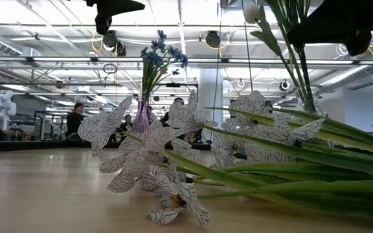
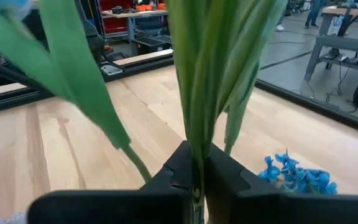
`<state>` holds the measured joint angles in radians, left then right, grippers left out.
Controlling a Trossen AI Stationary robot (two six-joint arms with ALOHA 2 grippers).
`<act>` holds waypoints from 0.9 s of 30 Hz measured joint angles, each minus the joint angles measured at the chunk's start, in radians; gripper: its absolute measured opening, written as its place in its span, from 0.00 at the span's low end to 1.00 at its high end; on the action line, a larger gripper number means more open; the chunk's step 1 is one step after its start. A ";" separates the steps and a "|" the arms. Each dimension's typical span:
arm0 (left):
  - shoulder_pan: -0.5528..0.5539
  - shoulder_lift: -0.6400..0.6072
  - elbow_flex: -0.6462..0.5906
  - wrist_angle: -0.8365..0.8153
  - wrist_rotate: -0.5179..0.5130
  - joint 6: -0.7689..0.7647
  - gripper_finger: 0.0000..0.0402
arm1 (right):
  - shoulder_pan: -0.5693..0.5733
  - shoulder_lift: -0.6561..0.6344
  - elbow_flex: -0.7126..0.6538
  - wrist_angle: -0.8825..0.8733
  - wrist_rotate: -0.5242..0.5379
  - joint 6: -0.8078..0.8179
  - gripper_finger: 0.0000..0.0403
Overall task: Sort flowers into vase by color
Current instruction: Put the top white flowers into the transparent vase, then put the red flower into the pink vase
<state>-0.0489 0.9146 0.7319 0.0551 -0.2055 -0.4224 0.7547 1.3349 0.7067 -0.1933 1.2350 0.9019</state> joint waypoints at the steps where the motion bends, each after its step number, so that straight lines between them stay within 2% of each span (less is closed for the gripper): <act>1: 0.000 0.000 0.000 0.000 0.000 -0.010 0.28 | 0.000 0.003 0.000 0.000 -0.001 0.004 0.06; 6: 0.000 0.000 0.000 -0.001 0.017 -0.018 0.28 | 0.000 -0.002 0.000 0.001 -0.017 0.003 0.15; 14: 0.000 0.000 0.000 -0.007 0.019 -0.010 0.28 | -0.002 -0.037 0.000 0.001 -0.177 -0.007 0.27; 21: 0.000 0.000 0.000 -0.023 0.019 -0.008 0.28 | -0.002 -0.102 0.000 -0.014 -0.241 -0.038 0.40; 27: 0.000 0.000 0.000 -0.036 0.019 -0.007 0.28 | -0.002 -0.188 0.000 -0.048 -0.319 -0.103 0.44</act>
<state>-0.0486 0.9146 0.7322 0.0194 -0.1867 -0.4294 0.7525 1.1472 0.7063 -0.2416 0.9160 0.7994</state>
